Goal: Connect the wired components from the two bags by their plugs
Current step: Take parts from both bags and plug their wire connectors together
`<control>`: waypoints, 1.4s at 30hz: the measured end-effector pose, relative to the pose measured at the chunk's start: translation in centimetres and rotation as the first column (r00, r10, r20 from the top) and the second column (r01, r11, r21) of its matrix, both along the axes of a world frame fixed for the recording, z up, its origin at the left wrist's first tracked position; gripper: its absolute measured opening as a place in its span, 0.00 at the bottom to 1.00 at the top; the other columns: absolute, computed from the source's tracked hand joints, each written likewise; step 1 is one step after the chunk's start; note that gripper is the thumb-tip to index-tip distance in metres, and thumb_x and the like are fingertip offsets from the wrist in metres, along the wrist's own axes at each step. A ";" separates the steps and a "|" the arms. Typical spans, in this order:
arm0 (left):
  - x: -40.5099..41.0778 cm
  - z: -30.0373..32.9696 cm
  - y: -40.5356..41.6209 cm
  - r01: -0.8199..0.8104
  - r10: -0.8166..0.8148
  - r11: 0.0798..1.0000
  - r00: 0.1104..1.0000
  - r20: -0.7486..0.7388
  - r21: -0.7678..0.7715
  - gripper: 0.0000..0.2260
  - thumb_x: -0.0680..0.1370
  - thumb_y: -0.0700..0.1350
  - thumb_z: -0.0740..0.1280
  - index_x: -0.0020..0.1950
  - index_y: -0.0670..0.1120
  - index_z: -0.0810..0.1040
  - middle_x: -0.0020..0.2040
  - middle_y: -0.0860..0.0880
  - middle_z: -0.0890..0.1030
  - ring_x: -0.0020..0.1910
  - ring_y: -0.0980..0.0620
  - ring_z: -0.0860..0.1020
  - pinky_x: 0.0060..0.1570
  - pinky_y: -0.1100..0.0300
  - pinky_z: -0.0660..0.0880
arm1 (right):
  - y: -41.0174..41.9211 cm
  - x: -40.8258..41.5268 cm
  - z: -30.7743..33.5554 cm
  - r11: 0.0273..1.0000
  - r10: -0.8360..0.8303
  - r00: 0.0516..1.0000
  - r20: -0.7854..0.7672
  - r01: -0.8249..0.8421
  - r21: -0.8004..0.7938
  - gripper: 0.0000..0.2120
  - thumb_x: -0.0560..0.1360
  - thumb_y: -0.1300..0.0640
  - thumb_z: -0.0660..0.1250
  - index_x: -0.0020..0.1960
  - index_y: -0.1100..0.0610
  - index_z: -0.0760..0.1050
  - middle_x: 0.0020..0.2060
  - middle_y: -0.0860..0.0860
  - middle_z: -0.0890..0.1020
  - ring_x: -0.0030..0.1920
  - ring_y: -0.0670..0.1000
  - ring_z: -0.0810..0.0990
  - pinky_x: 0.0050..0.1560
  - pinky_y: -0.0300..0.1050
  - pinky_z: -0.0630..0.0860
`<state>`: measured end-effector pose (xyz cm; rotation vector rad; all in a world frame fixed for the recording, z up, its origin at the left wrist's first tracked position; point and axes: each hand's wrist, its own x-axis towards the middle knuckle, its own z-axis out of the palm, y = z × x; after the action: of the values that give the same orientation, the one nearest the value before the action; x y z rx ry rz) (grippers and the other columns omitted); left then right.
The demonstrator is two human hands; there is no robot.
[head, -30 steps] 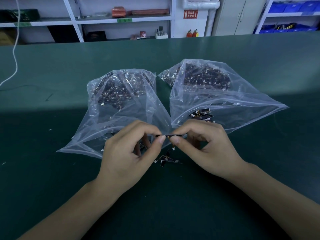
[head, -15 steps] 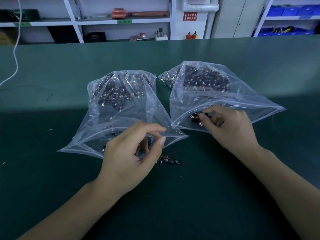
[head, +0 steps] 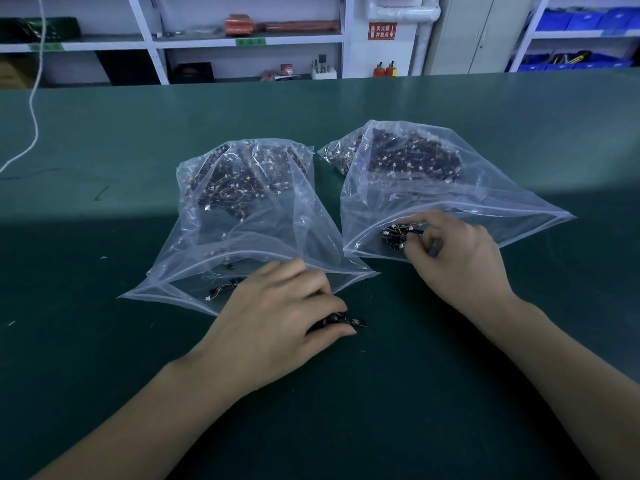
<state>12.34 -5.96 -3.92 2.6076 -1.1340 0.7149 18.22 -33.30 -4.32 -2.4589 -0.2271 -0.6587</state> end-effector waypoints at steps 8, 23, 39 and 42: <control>-0.3 0.2 -0.3 -0.004 0.004 1.000 1.000 -0.020 0.008 0.12 0.85 0.56 0.66 0.50 0.54 0.88 0.47 0.57 0.80 0.46 0.54 0.77 0.47 0.57 0.76 | 1.3 -1.3 0.6 0.995 0.097 0.993 0.068 -0.096 -0.022 0.07 0.76 0.58 0.71 0.47 0.46 0.84 0.24 0.45 0.72 0.29 0.47 0.75 0.37 0.46 0.76; -0.4 0.3 -0.4 -0.067 0.089 0.943 0.994 0.055 -0.325 0.08 0.86 0.48 0.68 0.50 0.48 0.85 0.44 0.57 0.82 0.43 0.58 0.77 0.42 0.65 0.72 | 3.8 -3.5 0.4 0.784 0.604 0.779 0.167 -0.619 0.048 0.08 0.81 0.51 0.72 0.55 0.55 0.84 0.36 0.27 0.73 0.27 0.42 0.67 0.31 0.35 0.68; 0.2 -0.6 0.1 -0.064 0.063 0.875 0.998 -0.018 -0.479 0.04 0.82 0.48 0.74 0.55 0.49 0.84 0.48 0.60 0.83 0.43 0.59 0.78 0.45 0.61 0.76 | 4.0 -3.0 -0.2 0.770 0.563 0.792 0.236 -0.606 0.198 0.05 0.79 0.60 0.76 0.53 0.52 0.85 0.36 0.41 0.78 0.25 0.53 0.70 0.27 0.47 0.68; 0.3 -0.5 0.1 -0.094 0.089 0.868 0.996 -0.034 -0.487 0.04 0.81 0.48 0.75 0.51 0.49 0.85 0.47 0.60 0.81 0.42 0.60 0.76 0.44 0.63 0.75 | 4.0 -3.0 -0.1 0.779 0.548 0.804 0.229 -0.591 0.211 0.04 0.79 0.59 0.77 0.53 0.52 0.84 0.35 0.41 0.78 0.25 0.53 0.70 0.28 0.43 0.68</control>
<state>12.60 -5.90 -4.42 2.2340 -0.7072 0.8745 15.21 -29.25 -4.39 -1.9174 -0.8528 -0.5588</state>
